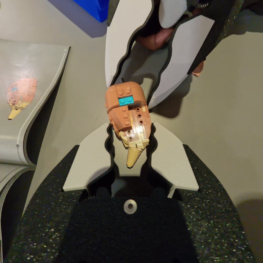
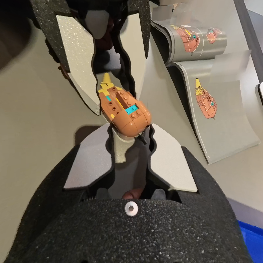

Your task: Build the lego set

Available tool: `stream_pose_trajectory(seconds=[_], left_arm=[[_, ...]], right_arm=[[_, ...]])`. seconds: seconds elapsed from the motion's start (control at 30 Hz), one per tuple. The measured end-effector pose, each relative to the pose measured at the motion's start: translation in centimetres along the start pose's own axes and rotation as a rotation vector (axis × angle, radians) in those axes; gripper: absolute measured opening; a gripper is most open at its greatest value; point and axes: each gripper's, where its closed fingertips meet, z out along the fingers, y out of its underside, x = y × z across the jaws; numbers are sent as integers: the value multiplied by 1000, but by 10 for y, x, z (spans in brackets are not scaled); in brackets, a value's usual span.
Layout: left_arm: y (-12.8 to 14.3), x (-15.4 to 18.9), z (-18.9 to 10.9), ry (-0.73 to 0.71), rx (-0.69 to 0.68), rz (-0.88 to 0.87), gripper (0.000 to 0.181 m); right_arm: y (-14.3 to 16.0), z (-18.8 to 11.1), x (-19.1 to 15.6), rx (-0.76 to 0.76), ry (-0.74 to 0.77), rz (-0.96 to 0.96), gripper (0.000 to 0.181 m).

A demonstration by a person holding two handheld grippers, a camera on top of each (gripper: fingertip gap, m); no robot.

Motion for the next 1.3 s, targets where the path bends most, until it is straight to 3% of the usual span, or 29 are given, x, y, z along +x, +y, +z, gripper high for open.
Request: stream_pose_trajectory(seconds=[0.23, 0.6, 1.3], left_arm=[[0, 1, 0, 12, 2, 8, 52], [-1, 1, -1, 18, 12, 5, 52], [-11, -17, -16, -41, 105, -66, 52]], right_arm=[[-2, -2, 0, 22, 29, -48, 52], [-8, -12, 0, 28, 202, -287, 55], [-36, -13, 3, 136, 433, -536, 56]])
